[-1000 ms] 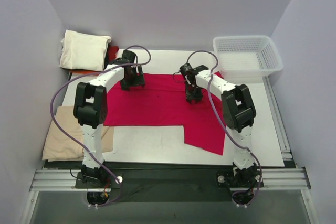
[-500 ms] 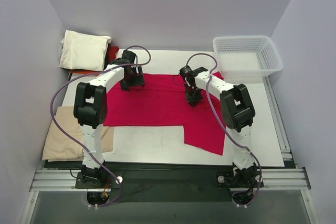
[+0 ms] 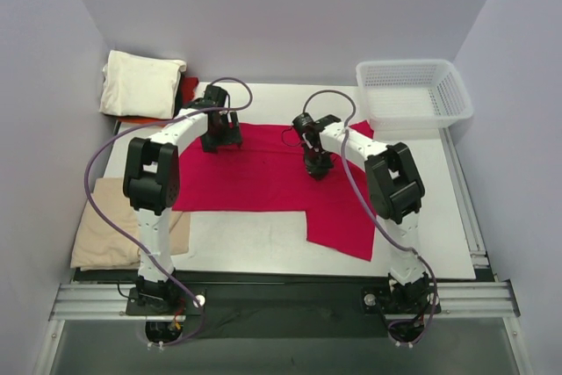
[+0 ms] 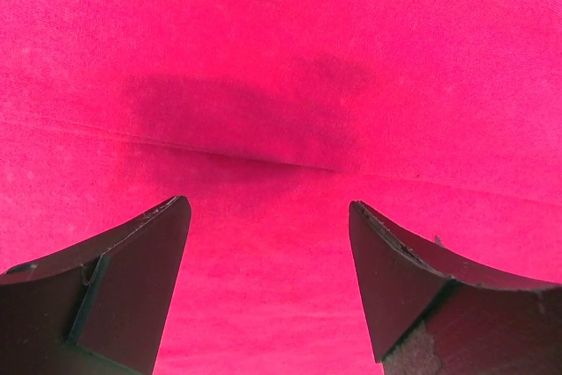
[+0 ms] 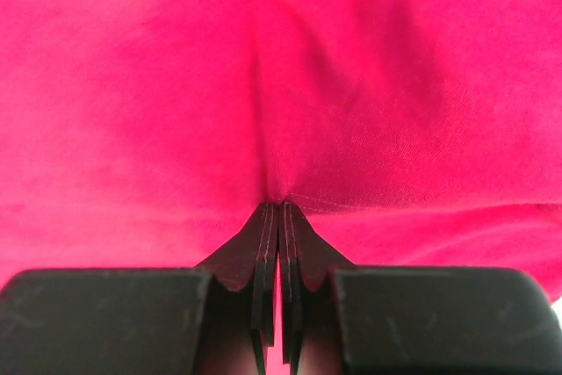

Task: Fold and stack the t-shirts
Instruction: Fold the flattened tshirt in 1/3 of the way

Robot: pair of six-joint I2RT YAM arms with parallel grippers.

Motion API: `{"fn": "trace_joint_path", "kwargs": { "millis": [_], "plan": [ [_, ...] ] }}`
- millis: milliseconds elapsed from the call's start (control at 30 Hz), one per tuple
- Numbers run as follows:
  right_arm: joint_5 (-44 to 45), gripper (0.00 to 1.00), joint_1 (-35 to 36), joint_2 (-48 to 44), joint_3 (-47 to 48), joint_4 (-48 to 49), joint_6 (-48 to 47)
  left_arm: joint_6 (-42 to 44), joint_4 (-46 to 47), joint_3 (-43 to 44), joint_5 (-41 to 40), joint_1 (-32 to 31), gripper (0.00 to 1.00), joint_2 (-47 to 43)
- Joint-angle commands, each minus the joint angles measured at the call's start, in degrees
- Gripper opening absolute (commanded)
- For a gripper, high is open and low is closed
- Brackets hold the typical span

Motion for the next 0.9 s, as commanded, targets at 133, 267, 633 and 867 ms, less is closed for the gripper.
{"fn": "trace_joint_path", "kwargs": {
  "millis": [133, 267, 633, 867],
  "plan": [
    [1.51, 0.00, 3.47, -4.09, -0.91, -3.46, 0.22, 0.04, 2.33, -0.07, -0.07, 0.24, 0.84, -2.46],
    [1.87, 0.00, 4.17, -3.74, -2.31, -3.63, 0.75, 0.04, 2.34, -0.07, -0.07, 0.24, 0.84, -2.46],
    [10.64, 0.33, 3.74, -8.47, -4.34, -4.87, 3.65, 0.13, 3.04, 0.02, 0.64, -0.46, 0.84, -2.46],
    [11.46, 0.39, -3.02, -16.57, -8.28, -4.25, 7.87, 0.40, 3.92, 0.54, 1.34, -2.57, 0.84, -2.55]
  ]
}}
